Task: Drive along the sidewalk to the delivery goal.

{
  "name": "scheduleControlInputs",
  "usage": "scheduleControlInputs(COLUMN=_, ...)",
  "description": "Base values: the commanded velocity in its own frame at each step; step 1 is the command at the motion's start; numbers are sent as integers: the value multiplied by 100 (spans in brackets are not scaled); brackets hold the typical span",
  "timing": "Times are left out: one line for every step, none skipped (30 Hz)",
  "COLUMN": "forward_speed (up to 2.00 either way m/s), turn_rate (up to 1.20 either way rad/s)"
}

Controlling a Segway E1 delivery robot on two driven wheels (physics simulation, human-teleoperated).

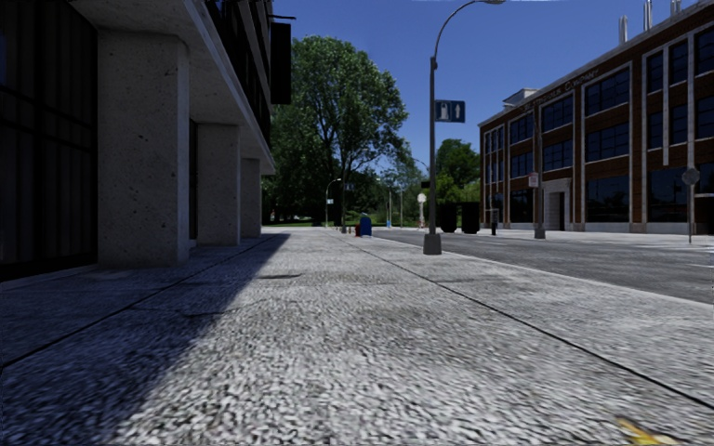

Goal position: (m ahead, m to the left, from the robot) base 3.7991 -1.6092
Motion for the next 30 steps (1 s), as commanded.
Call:
scheduleControlInputs(forward_speed=160, turn_rate=-120)
scheduleControlInputs(forward_speed=160, turn_rate=-96)
scheduleControlInputs(forward_speed=160, turn_rate=-47)
scheduleControlInputs(forward_speed=160, turn_rate=-47)
scheduleControlInputs(forward_speed=160, turn_rate=-6)
scheduleControlInputs(forward_speed=160, turn_rate=-2)
scheduleControlInputs(forward_speed=160, turn_rate=0)
scheduleControlInputs(forward_speed=160, turn_rate=0)
scheduleControlInputs(forward_speed=160, turn_rate=0)
scheduleControlInputs(forward_speed=160, turn_rate=0)
scheduleControlInputs(forward_speed=160, turn_rate=0)
scheduleControlInputs(forward_speed=160, turn_rate=0)
scheduleControlInputs(forward_speed=160, turn_rate=0)
scheduleControlInputs(forward_speed=160, turn_rate=0)
scheduleControlInputs(forward_speed=160, turn_rate=0)
scheduleControlInputs(forward_speed=160, turn_rate=0)
scheduleControlInputs(forward_speed=160, turn_rate=0)
scheduleControlInputs(forward_speed=160, turn_rate=0)
scheduleControlInputs(forward_speed=160, turn_rate=0)
scheduleControlInputs(forward_speed=160, turn_rate=0)
scheduleControlInputs(forward_speed=160, turn_rate=0)
scheduleControlInputs(forward_speed=160, turn_rate=-49)
scheduleControlInputs(forward_speed=160, turn_rate=-92)
scheduleControlInputs(forward_speed=160, turn_rate=-92)
scheduleControlInputs(forward_speed=160, turn_rate=-120)
scheduleControlInputs(forward_speed=159, turn_rate=-120)
scheduleControlInputs(forward_speed=159, turn_rate=-120)
scheduleControlInputs(forward_speed=159, turn_rate=-70)
scheduleControlInputs(forward_speed=159, turn_rate=-70)
scheduleControlInputs(forward_speed=159, turn_rate=-20)
